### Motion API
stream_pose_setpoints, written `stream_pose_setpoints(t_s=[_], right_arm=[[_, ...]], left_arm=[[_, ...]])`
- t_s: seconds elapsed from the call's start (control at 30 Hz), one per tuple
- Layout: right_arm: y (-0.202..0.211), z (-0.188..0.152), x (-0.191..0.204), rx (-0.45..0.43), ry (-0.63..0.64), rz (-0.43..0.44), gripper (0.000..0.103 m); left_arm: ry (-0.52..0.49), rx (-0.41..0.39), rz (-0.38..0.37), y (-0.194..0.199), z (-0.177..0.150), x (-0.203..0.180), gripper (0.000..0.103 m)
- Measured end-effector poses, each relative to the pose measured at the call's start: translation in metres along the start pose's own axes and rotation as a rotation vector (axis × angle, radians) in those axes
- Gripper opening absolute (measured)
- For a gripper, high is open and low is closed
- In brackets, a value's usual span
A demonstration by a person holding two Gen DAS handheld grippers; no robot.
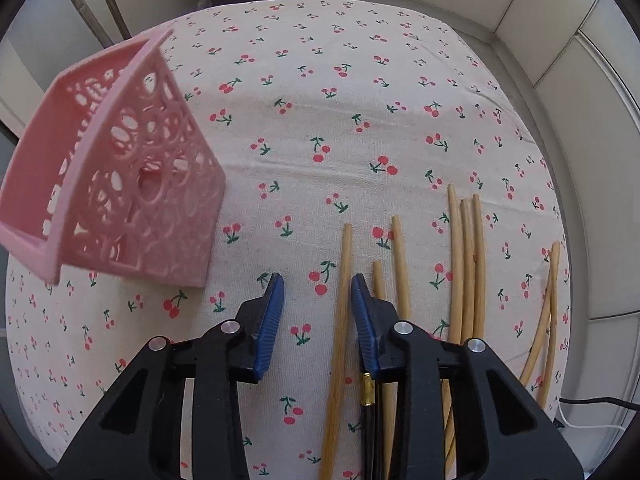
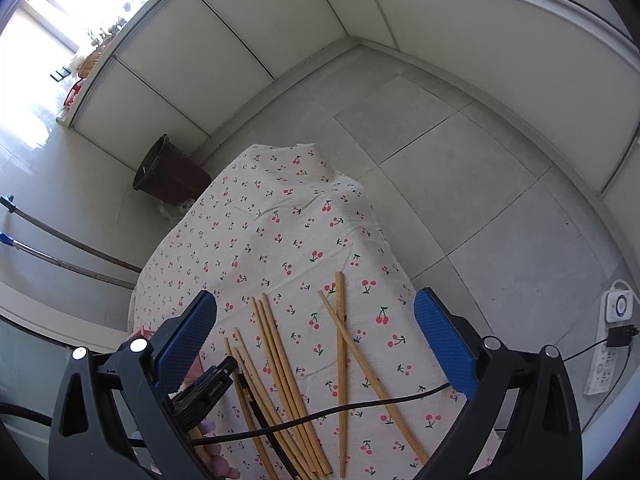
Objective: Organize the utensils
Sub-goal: 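Lower the left tool and grasp one wooden chopstick, then lift the chopstick with the left tool and drop it into the pink holder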
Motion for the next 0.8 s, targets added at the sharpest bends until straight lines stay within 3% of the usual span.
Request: stream_pose_setpoints(t_s=[0.07,0.17,0.23,0.27,0.3,0.33,0.5,0.67,0.8], right_arm=[[-0.004,0.000,-0.003,0.029,0.020,-0.021,0.096],[-0.015,-0.005,-0.006,0.077,0.109,-0.104,0.094],[-0.025,-0.011,-0.009,0.097,0.159,-0.159,0.080],[-0.031,-0.015,-0.012,0.115,0.170,-0.171,0.074],[-0.038,-0.018,-0.014,0.138,0.171,-0.172,0.062],[-0.044,-0.021,-0.016,0.156,0.171,-0.169,0.050],[-0.075,-0.036,-0.015,0.233,0.202,-0.153,0.028],[-0.087,-0.041,0.004,0.231,0.286,-0.132,0.027],[-0.098,-0.045,0.016,0.214,0.377,-0.177,0.027]], left_arm=[[-0.026,0.002,0.025,-0.004,0.006,-0.010,0.030],[-0.080,-0.018,0.034,-0.008,0.009,-0.037,0.018],[-0.155,-0.032,0.023,-0.002,-0.001,-0.048,0.006],[-0.187,-0.040,0.024,-0.001,-0.009,-0.055,0.005],[-0.211,-0.048,0.018,0.000,-0.011,-0.057,0.005],[-0.212,-0.049,0.000,0.002,-0.013,-0.057,0.005],[-0.126,-0.035,-0.161,0.032,-0.028,-0.029,0.005],[-0.122,-0.131,-0.263,0.099,-0.025,-0.008,0.005],[-0.112,-0.176,-0.327,0.137,-0.054,0.009,0.005]])
Point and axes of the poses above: each gripper's, at about its wrist camera, not at the fingertips, and y roughly against the way its jaws point, x to its left, z to its top, the point moved 3 cm from there along -y, roughly the way its jaws point, and after that the axes turned 4 degrees about -x, right-handed, at the moved point
